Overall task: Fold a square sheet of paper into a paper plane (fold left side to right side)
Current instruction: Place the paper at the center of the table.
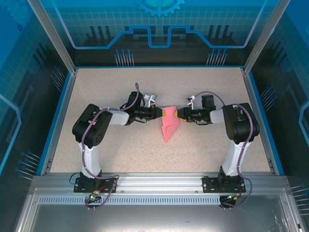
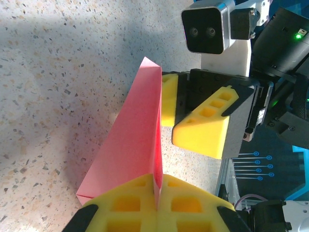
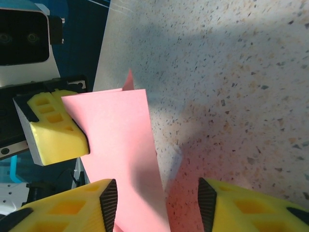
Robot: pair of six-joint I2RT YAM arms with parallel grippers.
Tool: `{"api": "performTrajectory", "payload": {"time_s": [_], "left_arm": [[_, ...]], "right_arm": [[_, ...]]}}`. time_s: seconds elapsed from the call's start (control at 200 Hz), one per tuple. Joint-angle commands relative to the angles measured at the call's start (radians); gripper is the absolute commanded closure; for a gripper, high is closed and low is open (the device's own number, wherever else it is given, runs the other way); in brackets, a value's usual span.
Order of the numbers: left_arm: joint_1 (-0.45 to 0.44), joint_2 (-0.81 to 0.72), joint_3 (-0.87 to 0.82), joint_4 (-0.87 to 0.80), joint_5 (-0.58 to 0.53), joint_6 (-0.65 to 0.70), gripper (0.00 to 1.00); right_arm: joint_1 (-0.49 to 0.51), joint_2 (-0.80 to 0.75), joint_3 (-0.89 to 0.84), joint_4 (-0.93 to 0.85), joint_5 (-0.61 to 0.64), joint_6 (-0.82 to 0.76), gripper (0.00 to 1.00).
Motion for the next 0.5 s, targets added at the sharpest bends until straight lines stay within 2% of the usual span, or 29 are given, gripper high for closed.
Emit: {"api": "performTrajectory", "payload": {"time_s": [0.0, 0.195, 0.27, 0.33, 0.39, 0.495], "left_arm": [[0.005, -0.003, -0.001, -0.007, 0.023, 0.025, 1.00], [0.007, 0.001, 0.002, -0.027, 0.016, 0.038, 1.00], [0.008, -0.004, 0.003, -0.047, 0.010, 0.053, 0.95], [0.007, -0.017, 0.005, -0.078, -0.005, 0.078, 0.87], [0.007, -0.042, 0.006, -0.124, -0.032, 0.114, 0.74], [0.008, -0.124, -0.005, -0.240, -0.111, 0.199, 0.57]], "right_arm": [[0.007, 0.002, 0.005, -0.007, -0.042, -0.015, 0.57], [0.003, -0.033, -0.001, -0.062, -0.018, -0.052, 0.77], [0.001, -0.052, -0.003, -0.081, -0.012, -0.061, 0.85], [0.001, -0.068, -0.002, -0.124, -0.005, -0.073, 0.92], [0.000, -0.084, -0.008, -0.143, 0.002, -0.075, 1.00], [0.003, -0.112, -0.015, -0.185, 0.014, -0.073, 1.00]]}}
